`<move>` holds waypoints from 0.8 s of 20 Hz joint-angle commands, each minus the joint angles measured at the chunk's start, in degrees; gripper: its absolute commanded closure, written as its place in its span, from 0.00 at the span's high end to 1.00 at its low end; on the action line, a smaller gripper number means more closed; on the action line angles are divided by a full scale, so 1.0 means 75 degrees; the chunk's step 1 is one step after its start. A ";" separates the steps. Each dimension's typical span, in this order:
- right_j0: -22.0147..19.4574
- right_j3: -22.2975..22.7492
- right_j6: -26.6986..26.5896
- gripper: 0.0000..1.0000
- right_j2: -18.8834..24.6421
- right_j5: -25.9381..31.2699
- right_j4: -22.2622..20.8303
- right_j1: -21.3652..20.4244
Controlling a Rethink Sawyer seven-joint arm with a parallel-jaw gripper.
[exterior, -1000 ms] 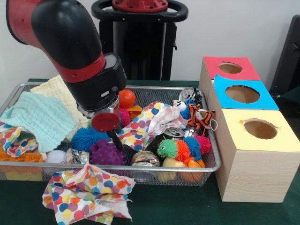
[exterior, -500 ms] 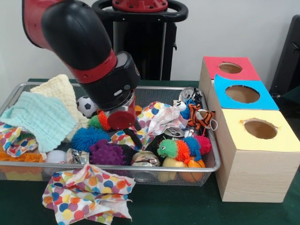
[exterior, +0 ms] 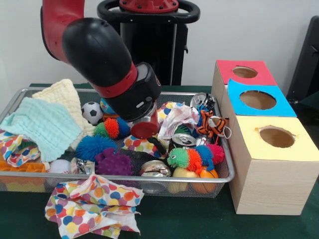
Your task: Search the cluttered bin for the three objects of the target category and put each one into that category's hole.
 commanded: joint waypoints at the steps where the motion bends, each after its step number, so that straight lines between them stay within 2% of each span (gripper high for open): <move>1: 0.0136 0.0238 0.0970 1.00 0.0394 -0.0297 -0.0095 0.0627; 6: 0.0269 -0.0081 0.0821 1.00 0.0128 -0.0276 -0.0419 0.0758; 7: 0.0313 -0.0180 0.0811 0.00 0.0071 -0.0224 -0.0470 0.0774; 12: 0.0482 -0.0630 0.0764 0.00 -0.0162 0.0049 -0.0840 0.0806; 16: 0.0579 -0.0829 0.1174 0.00 -0.0204 0.0491 -0.0789 0.0663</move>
